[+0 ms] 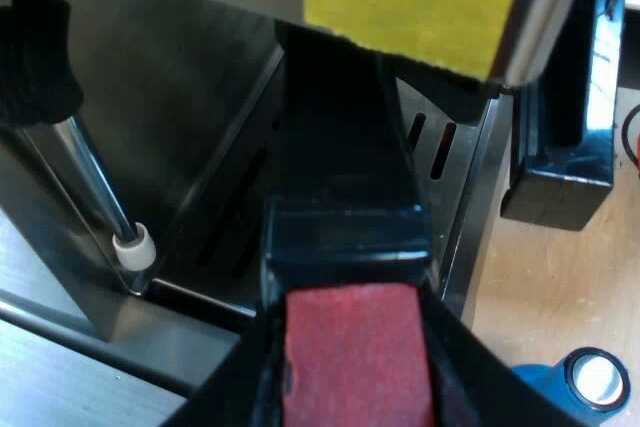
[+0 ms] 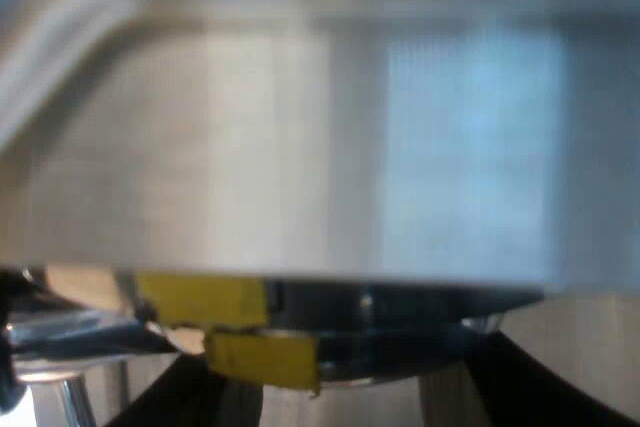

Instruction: Put the handle in the coffee machine

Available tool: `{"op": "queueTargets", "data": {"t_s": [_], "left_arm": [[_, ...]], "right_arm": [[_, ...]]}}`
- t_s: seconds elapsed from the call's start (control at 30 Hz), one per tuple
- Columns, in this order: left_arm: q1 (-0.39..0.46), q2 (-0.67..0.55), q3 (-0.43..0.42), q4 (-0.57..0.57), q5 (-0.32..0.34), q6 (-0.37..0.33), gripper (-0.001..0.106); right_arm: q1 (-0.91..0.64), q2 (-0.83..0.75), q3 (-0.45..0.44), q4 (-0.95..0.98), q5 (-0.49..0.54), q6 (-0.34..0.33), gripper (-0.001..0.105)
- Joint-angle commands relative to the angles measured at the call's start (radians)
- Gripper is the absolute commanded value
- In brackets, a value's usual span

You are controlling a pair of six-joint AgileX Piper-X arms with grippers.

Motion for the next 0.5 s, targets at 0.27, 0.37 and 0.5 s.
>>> {"op": "queueTargets", "data": {"t_s": [0.27, 0.37, 0.5], "left_arm": [[-0.009, -0.031, -0.016, -0.013, 0.165, 0.004, 0.002], [-0.009, -0.031, -0.016, -0.013, 0.165, 0.004, 0.003], [-0.009, -0.031, -0.016, -0.013, 0.165, 0.004, 0.025]], "right_arm": [[0.006, -0.013, -0.008, -0.051, -0.032, -0.021, 0.039], [0.006, -0.013, -0.008, -0.051, -0.032, -0.023, 0.039], [0.006, -0.013, -0.008, -0.051, -0.032, -0.023, 0.039]]}}
